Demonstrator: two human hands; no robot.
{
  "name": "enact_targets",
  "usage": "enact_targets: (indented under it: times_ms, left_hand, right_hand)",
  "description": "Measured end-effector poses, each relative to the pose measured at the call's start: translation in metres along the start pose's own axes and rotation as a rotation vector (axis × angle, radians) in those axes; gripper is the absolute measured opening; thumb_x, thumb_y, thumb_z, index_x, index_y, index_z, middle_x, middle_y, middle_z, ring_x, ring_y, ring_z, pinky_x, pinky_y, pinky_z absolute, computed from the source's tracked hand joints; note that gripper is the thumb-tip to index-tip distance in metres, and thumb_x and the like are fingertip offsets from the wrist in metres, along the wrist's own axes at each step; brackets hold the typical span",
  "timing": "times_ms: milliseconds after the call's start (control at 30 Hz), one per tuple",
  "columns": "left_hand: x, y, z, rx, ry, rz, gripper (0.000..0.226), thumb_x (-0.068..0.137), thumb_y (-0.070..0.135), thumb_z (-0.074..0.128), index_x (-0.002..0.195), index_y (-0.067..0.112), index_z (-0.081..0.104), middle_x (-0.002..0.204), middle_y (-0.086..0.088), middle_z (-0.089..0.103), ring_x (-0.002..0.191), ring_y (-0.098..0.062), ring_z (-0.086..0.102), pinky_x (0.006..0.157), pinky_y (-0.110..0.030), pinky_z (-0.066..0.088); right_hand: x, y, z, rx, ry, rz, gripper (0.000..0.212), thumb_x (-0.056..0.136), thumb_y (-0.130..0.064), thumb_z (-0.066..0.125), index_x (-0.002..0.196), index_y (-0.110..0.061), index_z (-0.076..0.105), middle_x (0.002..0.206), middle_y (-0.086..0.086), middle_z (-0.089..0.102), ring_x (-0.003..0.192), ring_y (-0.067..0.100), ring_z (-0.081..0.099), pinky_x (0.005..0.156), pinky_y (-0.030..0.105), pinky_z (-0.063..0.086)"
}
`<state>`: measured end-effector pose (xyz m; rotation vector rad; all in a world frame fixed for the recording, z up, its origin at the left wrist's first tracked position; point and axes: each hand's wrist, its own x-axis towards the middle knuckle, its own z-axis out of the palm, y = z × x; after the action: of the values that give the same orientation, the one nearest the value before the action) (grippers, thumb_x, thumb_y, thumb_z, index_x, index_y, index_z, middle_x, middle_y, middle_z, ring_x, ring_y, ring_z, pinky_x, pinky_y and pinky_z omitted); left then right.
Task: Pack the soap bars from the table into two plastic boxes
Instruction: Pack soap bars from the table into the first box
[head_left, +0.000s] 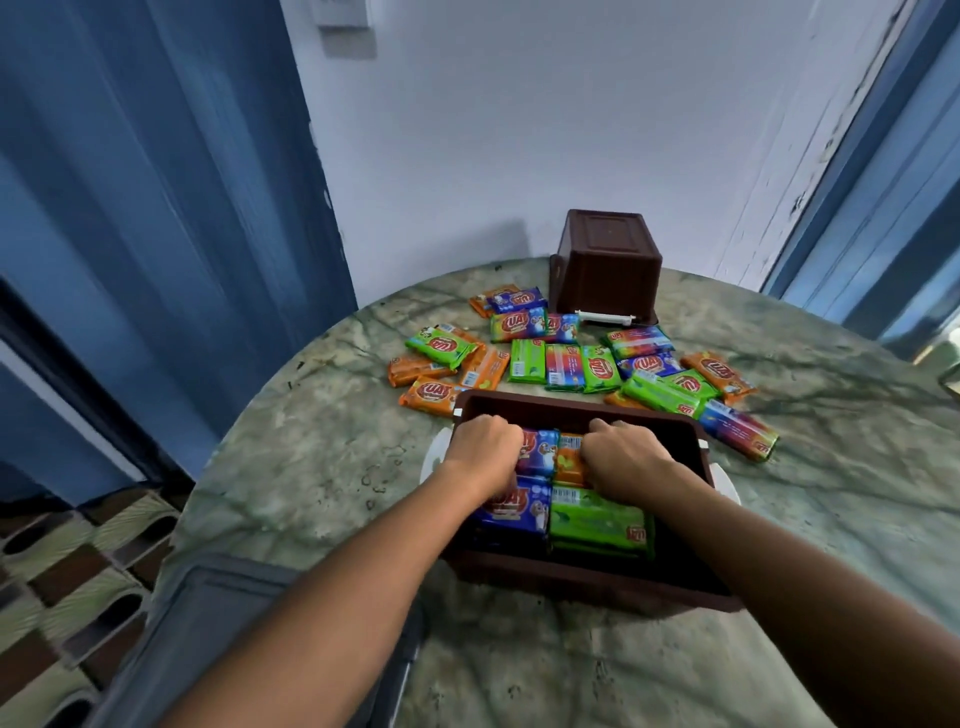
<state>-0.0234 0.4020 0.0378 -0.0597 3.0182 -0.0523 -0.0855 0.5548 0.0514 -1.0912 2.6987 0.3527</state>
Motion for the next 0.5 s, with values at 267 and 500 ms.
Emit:
enact_targets:
  times_ms: [267, 500]
  left_hand:
    - [0.017, -0.102, -0.049, -0.479, 0.193, 0.235, 0.018, 0.085, 0.018, 0.061, 0.101, 0.016, 0.071, 0.095, 0.003, 0.07, 0.081, -0.007, 0.058, 0.071, -0.026, 0.048]
    - [0.09, -0.208, 0.011, -0.295, 0.073, 0.106, 0.03, 0.076, 0.029, 0.064, 0.105, 0.023, 0.07, 0.099, 0.0, 0.071, 0.089, -0.019, 0.065, 0.076, -0.033, 0.053]
  right_hand:
    - [0.066, -0.018, -0.082, 0.036, -0.008, -0.104, 0.016, 0.09, -0.018, 0.053, 0.103, -0.014, 0.062, 0.09, 0.002, 0.06, 0.083, 0.02, 0.059, 0.065, 0.029, 0.046]
    - [0.194, -0.038, -0.093, 0.033, 0.1, -0.087, 0.032, 0.087, -0.013, 0.05, 0.116, -0.016, 0.062, 0.118, 0.014, 0.062, 0.106, 0.034, 0.06, 0.084, 0.037, 0.051]
